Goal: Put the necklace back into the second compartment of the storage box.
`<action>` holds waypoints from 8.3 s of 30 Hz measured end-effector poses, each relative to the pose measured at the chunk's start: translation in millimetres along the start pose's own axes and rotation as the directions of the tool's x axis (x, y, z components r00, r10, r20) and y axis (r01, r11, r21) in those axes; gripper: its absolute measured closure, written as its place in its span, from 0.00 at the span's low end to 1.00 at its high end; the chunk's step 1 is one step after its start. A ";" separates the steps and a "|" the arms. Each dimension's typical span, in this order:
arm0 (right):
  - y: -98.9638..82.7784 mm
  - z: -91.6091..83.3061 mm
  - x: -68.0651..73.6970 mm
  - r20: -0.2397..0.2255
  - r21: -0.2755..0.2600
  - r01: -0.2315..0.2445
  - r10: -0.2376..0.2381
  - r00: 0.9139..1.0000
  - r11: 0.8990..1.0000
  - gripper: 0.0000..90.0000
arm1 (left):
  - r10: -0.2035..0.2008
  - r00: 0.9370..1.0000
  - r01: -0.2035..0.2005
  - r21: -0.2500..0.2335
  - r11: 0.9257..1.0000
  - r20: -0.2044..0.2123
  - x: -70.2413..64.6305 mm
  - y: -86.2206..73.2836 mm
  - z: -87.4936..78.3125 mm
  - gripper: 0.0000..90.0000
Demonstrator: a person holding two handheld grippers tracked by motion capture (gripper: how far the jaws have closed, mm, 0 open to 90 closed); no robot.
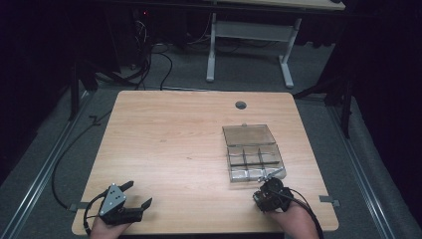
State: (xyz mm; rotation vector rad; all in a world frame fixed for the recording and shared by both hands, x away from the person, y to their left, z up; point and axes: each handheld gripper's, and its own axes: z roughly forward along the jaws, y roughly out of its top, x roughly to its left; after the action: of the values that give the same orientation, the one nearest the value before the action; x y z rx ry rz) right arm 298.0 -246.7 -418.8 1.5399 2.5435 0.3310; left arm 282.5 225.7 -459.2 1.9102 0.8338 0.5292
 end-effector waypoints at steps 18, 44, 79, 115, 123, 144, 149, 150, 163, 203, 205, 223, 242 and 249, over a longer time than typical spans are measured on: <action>-0.4 -5.8 -5.3 0.008 -0.013 -0.008 0.008 1.000 1.000 0.90 | 0.002 1.000 -0.002 0.003 1.000 0.002 0.3 0.3 -0.4 0.13; 16.1 -48.2 -12.0 -0.052 -0.052 -0.010 0.008 0.999 0.999 0.90 | -0.006 1.000 0.006 -0.004 1.000 0.008 1.0 0.2 -0.8 0.13; 90.4 -44.0 -40.8 -0.062 -0.053 -0.014 0.010 0.998 0.999 0.90 | 0.003 1.000 -0.003 -0.001 1.000 0.020 0.7 0.5 -0.8 0.13; 137.4 7.9 -71.2 -0.043 0.038 -0.030 0.031 0.999 0.999 0.90 | 0.007 1.000 -0.007 0.002 1.000 0.022 0.8 0.1 -1.3 0.13; 135.8 19.5 -73.8 -0.063 0.049 -0.036 0.039 0.997 0.998 0.90 | 0.009 1.000 -0.010 0.007 1.000 0.025 0.5 0.1 -1.3 0.13; 136.6 7.7 -69.9 -0.078 0.009 -0.062 0.062 0.995 0.998 0.76 | 0.013 1.000 -0.013 0.008 1.000 0.028 0.4 0.1 -1.5 0.13; 135.2 -6.3 -73.9 -0.071 -0.015 -0.066 0.064 0.995 0.998 0.75 | 0.013 1.000 -0.013 0.002 1.000 0.024 -0.4 -0.2 -0.6 0.13; 134.4 -9.0 -74.3 -0.070 -0.026 -0.067 0.065 0.995 0.997 0.78 | 0.014 1.000 -0.014 0.005 1.000 0.025 -0.5 -0.1 -0.7 0.13; 127.0 9.7 -72.3 -0.050 0.034 -0.050 0.052 0.997 0.998 0.96 | 0.020 0.999 -0.021 0.013 1.000 0.026 -0.6 0.0 -1.0 0.13; 93.0 -26.8 -61.7 -0.057 0.001 -0.105 0.105 0.993 0.994 0.88 | 0.023 0.999 -0.023 0.008 1.000 0.024 -1.0 0.7 -0.7 0.13; 88.1 -27.7 -61.2 -0.055 0.001 -0.110 0.110 0.992 0.994 0.87 | 0.023 0.999 -0.023 0.009 1.000 0.024 -1.2 0.6 -0.6 0.13; 48.5 -44.1 -57.3 -0.066 -0.039 -0.146 0.143 0.987 0.989 0.86 | 0.022 1.000 -0.023 0.007 1.000 0.022 -1.8 0.4 0.0 0.13; 20.8 -33.0 -37.1 -0.088 -0.078 -0.133 0.126 0.988 0.988 0.85 | 0.024 0.999 -0.024 0.007 1.000 0.024 -2.2 0.1 0.1 0.13; 4.4 -25.5 -26.0 -0.074 -0.179 -0.132 0.121 0.990 0.975 0.82 | 0.023 0.999 -0.023 0.003 1.000 0.022 -2.5 -0.1 0.0 0.13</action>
State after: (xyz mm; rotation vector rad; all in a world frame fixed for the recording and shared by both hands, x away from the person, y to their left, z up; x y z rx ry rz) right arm 307.6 -270.6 -392.7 1.6473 2.3858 0.6202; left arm 280.7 224.0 -459.3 1.9274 0.7998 0.5206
